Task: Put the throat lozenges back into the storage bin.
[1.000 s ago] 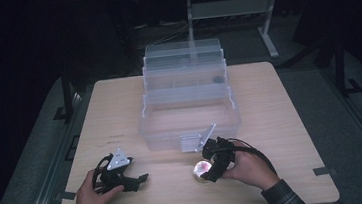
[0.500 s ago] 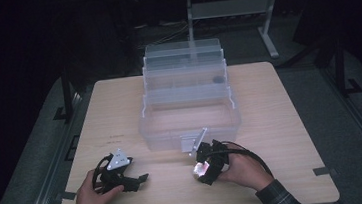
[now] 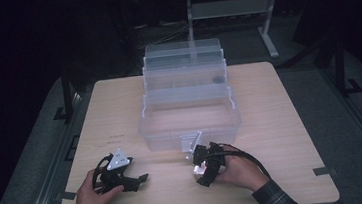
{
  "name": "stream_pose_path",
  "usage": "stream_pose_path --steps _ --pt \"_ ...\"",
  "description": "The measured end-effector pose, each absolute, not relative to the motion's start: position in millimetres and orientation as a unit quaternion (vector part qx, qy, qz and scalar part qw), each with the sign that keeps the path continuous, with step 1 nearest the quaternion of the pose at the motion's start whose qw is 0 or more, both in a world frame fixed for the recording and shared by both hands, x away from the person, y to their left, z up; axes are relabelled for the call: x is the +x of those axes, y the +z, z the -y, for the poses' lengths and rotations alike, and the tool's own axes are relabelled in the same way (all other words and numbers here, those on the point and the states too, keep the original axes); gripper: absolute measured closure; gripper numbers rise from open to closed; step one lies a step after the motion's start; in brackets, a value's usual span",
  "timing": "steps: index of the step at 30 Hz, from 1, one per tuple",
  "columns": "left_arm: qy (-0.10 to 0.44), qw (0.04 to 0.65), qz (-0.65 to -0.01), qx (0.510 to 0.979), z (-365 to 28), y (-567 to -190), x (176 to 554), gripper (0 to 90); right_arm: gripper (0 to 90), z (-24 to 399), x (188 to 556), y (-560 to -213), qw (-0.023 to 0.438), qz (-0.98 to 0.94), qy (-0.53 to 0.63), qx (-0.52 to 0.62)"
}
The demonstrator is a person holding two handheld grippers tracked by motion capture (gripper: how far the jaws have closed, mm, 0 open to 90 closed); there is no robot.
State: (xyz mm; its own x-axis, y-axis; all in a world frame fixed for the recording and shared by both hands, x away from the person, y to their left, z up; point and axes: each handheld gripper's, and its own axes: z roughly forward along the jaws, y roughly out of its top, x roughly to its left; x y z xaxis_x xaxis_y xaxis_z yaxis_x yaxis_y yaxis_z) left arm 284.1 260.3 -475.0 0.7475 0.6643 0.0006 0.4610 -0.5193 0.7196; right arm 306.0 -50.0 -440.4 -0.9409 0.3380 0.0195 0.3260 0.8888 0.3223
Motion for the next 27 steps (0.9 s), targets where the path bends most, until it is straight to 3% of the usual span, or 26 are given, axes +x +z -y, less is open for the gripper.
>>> stream_pose_path --steps 27 --pt "0.139 0.365 -0.326 0.861 -260.3 -474.9 284.1 12.2 19.6 50.1 305.7 -444.3 0.011 -0.973 0.156 0.168"
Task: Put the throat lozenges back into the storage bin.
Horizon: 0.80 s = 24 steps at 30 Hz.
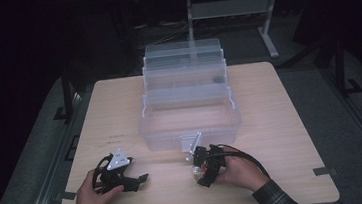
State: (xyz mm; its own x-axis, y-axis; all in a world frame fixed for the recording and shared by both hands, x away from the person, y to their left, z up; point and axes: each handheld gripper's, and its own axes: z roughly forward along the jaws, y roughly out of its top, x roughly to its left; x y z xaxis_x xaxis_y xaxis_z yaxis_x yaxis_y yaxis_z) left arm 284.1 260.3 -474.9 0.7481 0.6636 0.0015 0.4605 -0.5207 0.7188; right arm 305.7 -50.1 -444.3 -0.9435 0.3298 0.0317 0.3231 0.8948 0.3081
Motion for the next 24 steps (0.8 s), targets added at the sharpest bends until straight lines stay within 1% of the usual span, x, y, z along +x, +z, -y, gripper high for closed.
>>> stream_pose_path --steps 16,24 --pt "0.14 0.366 -0.328 0.86 -260.2 -475.0 284.0 12.2 19.7 56.7 303.1 -431.2 0.005 -0.971 0.166 0.172" --pt "0.14 0.366 -0.327 0.86 -260.2 -475.0 284.1 12.2 19.6 60.9 302.5 -422.6 0.013 -0.97 0.171 0.172"
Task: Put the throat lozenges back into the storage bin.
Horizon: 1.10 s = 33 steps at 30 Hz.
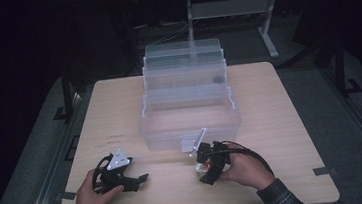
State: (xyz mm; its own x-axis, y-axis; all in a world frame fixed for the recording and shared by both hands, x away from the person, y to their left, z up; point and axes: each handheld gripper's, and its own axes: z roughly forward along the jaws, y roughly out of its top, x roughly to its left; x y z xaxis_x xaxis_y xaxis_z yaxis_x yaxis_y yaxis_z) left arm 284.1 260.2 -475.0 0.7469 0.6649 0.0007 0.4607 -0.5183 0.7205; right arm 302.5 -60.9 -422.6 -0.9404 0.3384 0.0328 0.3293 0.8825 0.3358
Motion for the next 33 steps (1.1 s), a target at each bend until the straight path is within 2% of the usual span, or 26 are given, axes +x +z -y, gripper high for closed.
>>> stream_pose_path --steps 33 --pt "0.139 0.366 -0.327 0.86 -260.2 -475.0 284.1 12.2 19.7 86.1 304.6 -376.9 0.043 -0.957 0.212 0.191"
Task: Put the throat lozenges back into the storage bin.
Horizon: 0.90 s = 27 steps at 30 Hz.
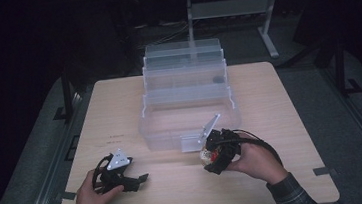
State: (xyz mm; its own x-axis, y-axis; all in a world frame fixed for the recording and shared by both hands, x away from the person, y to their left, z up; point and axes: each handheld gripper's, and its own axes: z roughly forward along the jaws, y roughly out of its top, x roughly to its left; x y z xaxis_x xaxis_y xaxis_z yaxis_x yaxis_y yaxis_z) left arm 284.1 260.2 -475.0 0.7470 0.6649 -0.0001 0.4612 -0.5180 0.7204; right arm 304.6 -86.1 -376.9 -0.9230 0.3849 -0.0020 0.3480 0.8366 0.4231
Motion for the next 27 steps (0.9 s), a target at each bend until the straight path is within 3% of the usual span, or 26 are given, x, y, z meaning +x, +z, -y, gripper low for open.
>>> stream_pose_path --steps 27 --pt "0.138 0.365 -0.327 0.86 -260.3 -474.8 284.1 12.2 19.7 103.0 321.9 -341.1 0.062 -0.951 0.22 0.208"
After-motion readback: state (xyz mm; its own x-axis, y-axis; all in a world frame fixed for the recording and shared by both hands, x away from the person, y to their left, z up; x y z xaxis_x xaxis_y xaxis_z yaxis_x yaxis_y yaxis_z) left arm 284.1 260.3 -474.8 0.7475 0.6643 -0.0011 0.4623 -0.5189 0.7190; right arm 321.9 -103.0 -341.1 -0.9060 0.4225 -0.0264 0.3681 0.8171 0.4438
